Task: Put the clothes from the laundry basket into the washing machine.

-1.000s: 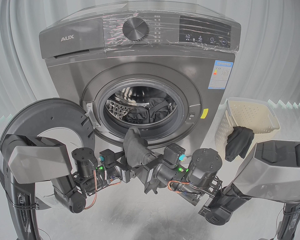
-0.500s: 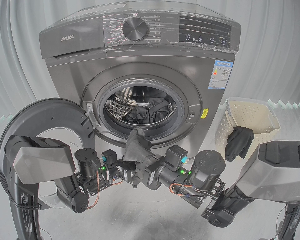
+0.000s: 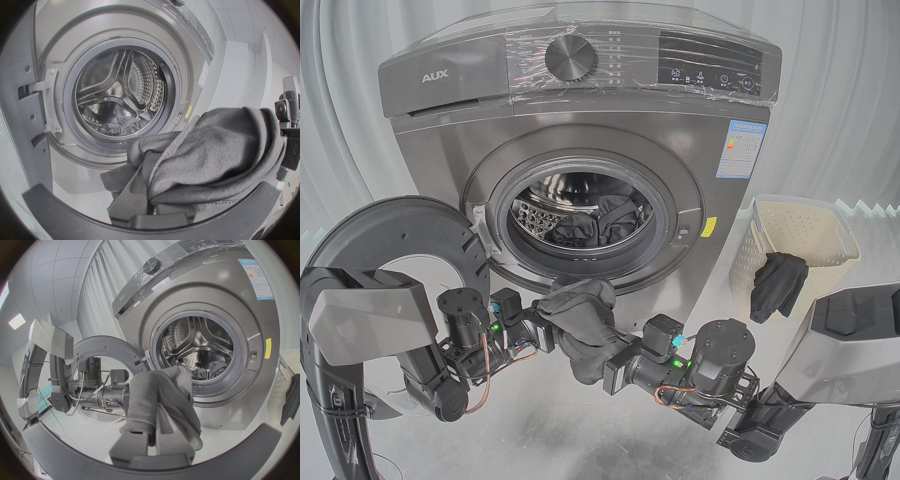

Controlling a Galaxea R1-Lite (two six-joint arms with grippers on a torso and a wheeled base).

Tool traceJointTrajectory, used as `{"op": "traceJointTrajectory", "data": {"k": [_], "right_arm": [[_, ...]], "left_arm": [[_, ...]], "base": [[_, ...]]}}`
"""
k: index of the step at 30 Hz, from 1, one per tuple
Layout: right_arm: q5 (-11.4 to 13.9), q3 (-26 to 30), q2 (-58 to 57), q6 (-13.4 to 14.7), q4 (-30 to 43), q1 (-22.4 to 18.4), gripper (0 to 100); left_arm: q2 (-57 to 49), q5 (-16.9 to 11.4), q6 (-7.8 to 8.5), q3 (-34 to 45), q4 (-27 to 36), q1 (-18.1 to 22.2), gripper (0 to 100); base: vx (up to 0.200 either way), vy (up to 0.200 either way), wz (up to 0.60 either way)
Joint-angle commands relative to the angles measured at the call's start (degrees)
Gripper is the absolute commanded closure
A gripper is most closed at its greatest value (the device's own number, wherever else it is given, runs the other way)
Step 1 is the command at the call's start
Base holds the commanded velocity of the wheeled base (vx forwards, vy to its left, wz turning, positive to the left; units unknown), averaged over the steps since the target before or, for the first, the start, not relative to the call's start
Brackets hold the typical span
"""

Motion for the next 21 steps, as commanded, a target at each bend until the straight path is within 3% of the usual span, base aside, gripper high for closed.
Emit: {"op": "traceJointTrajectory", "data": {"k": [1, 5, 9, 10, 12, 15, 21], "right_arm": [[-0.01, 0.11, 0.24, 0.15, 0.07, 0.06, 0], [-0.01, 2.49, -0.11, 0.77, 0.16, -0.2, 0], [0.16, 8.29, -1.26, 0.5, 0.42, -0.03, 0], [0.07, 12.33, -1.43, 0.33, 0.42, 0.06, 0], [-0.01, 17.87, -1.52, 0.24, 0.16, 0.06, 0], [0.07, 23.32, -1.87, 0.5, -0.1, -0.2, 0], [-0.1, 24.81, -3.37, 0.94, -1.16, -3.46, 0]], "left_arm": [[-1.75, 0.08, -0.11, 0.61, -0.13, -0.03, 100], [-3.59, 0.08, -0.55, 2.28, -0.22, -0.21, 100], [-6.4, 0.08, -2.48, 4.31, -0.22, -0.47, 100], [-8.16, -0.01, -3.27, 5.54, -0.22, -0.47, 100], [-10.89, -0.1, -3.36, 7.38, -0.22, 0.06, 100], [-15.55, -0.45, -3.71, 9.84, -0.13, 0.59, 100], [-19.5, -1.51, -4.06, 14.15, -0.13, 0.32, 100]], "base": [[0.0, 0.0, 0.0], [0.0, 0.0, 0.0], [0.0, 0.0, 0.0], [0.0, 0.0, 0.0], [0.0, 0.0, 0.0], [0.0, 0.0, 0.0], [0.0, 0.0, 0.0]]}}
